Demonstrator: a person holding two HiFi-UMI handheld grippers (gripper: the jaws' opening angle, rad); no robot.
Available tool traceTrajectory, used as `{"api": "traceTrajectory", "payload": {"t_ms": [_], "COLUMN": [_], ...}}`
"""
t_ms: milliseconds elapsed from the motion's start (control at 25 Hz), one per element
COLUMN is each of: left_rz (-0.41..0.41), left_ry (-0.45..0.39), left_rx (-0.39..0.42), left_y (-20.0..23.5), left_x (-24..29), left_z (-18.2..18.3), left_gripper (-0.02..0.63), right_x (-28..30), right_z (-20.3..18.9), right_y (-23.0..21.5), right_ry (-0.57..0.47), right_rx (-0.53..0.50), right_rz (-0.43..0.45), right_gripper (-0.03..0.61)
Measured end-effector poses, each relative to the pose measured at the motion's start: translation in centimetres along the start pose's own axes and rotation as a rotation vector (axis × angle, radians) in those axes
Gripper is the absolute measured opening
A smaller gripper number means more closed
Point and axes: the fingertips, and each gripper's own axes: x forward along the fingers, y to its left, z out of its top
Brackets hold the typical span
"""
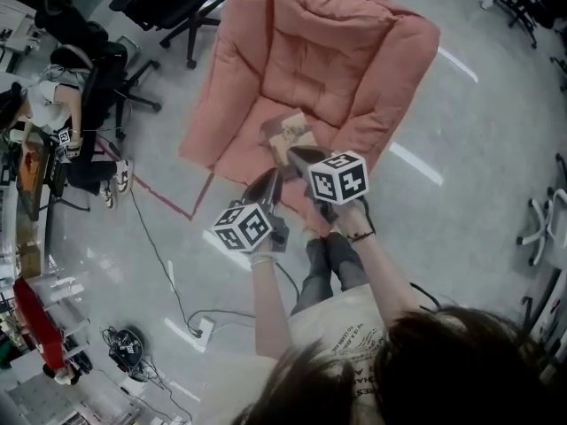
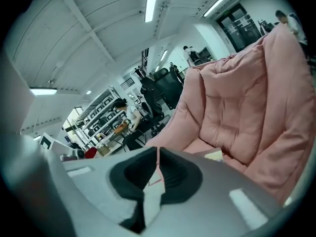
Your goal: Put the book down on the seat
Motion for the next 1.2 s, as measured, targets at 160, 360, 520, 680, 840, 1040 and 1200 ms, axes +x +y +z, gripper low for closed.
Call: {"api": "traceTrajectory", "payload": {"t_ms": [160,360,520,680,840,1040,1200], "left_rz": [-0.034,-0.05,-0.066,-0.08,-0.085,-0.085,-0.081], "left_ry": [-0.006,-0.033,-0.057,-0.096,-0.118,-0.127,-0.134], "left_rx": [0.053,0.119,0.138,0.178,0.19,0.207,0.21], "left_y": [-2.0,-4.6,-5.7,-6.6,-7.3,-7.8,-8.0], "left_x": [-1.3,-3.3,-4.2,-5.0,-6.1,-6.3,-6.9], "left_z": [0.6,1.9,2.9,4.1,4.1,3.9,4.1], "left_gripper": [-0.005,-0.005,-0.005,-0.005,-0.005,-0.005,-0.005], "right_x": [-1.9,-4.5,-6.0,-6.4,-7.1,-7.8,-7.9], "right_z": [1.0,2.3,2.9,3.4,3.7,4.1,3.9], "right_y": [1.7,4.3,5.8,6.8,8.2,8.7,9.5], "right_ry": [-0.038,-0.082,-0.081,-0.095,-0.105,-0.111,-0.107], "right_rx": [-0.021,-0.054,-0.094,-0.116,-0.15,-0.201,-0.222], "right_rz": [0.018,0.061,0.084,0.103,0.121,0.122,0.134], "right_gripper": [0.003,0.003,0.003,0.003,0.003,0.003,0.003]}}
